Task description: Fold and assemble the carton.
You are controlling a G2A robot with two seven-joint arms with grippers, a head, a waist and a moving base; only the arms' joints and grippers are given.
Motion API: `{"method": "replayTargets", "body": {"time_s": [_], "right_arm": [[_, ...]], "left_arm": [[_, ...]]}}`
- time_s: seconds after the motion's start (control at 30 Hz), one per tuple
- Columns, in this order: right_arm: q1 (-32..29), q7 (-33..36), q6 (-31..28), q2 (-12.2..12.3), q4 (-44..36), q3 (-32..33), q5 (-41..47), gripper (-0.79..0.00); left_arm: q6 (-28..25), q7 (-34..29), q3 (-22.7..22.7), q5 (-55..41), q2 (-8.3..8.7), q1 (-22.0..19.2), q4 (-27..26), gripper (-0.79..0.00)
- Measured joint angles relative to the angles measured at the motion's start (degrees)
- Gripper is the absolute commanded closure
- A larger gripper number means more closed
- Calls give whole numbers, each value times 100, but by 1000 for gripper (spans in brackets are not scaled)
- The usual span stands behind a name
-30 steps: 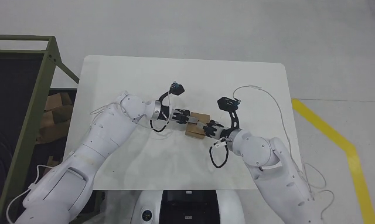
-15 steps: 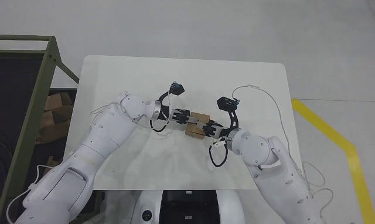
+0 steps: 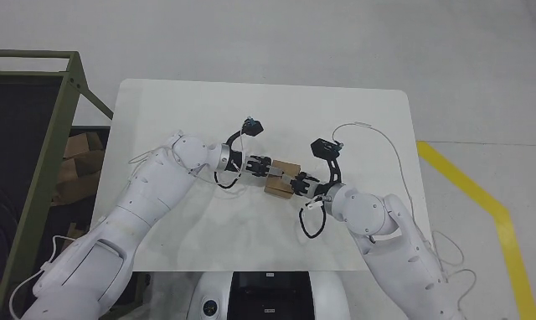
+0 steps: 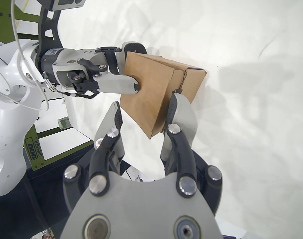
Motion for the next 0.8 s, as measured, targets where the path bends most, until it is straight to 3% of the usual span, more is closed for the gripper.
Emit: {"method": "replayTargets", "body": {"time_s": [0.8], "right_arm": [[39, -49, 1, 45, 534, 118, 187, -323]], "left_arm": [[-20, 1, -12, 1, -2, 24, -2, -486]]}}
